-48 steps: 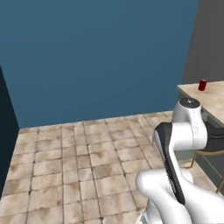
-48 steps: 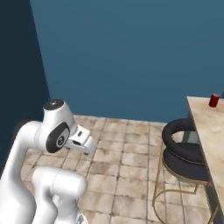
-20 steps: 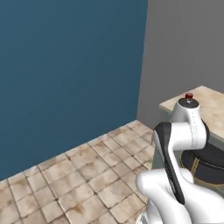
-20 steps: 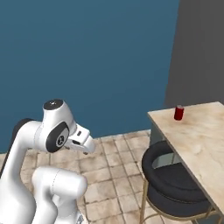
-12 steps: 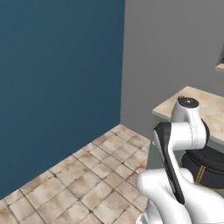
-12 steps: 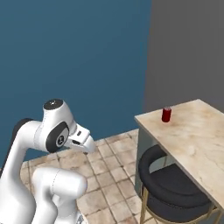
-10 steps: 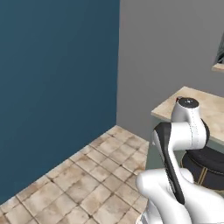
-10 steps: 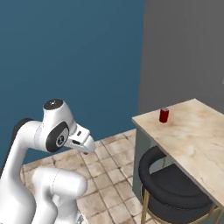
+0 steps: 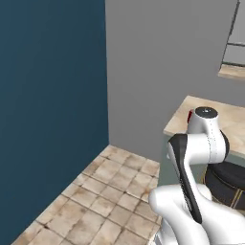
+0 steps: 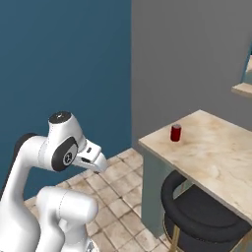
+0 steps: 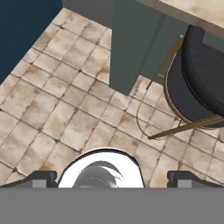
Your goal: Four empty soda cans are scattered around the kitchen. Gather all the cans and cluster them next to the stove for recycling.
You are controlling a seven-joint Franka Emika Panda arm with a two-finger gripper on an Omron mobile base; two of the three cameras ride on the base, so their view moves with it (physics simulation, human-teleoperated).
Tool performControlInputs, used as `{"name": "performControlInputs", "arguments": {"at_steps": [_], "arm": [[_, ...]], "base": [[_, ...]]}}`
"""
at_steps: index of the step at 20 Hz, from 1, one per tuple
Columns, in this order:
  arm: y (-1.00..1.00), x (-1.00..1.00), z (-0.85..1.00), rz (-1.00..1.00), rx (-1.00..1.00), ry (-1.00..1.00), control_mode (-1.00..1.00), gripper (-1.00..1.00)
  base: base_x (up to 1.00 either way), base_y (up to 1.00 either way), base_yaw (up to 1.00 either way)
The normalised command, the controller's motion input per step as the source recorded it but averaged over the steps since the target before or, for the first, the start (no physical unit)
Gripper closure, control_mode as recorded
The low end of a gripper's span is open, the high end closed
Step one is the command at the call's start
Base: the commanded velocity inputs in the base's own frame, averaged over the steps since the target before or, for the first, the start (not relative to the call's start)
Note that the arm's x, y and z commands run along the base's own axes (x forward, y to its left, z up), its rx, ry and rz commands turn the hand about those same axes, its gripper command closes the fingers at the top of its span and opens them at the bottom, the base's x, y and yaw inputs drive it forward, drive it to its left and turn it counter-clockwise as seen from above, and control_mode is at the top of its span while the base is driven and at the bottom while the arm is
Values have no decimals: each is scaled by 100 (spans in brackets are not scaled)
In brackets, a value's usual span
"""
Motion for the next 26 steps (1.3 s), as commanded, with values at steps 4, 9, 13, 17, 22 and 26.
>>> {"name": "performControlInputs", "arguments": {"at_steps": [4, 9, 13, 17, 22, 26], "arm": [[0, 0, 0, 0, 0, 0, 100, -100], [0, 0, 0, 0, 0, 0, 100, -100], [0, 0, 0, 0, 0, 0, 100, -100], [0, 0, 0, 0, 0, 0, 100, -100], [0, 0, 0, 0, 0, 0, 100, -100], [0, 0, 0, 0, 0, 0, 100, -100]], "base": [[51, 39, -37], [50, 42, -32], [58, 32, -23], [61, 16, -21], [55, 14, -20], [44, 7, -21]]}}
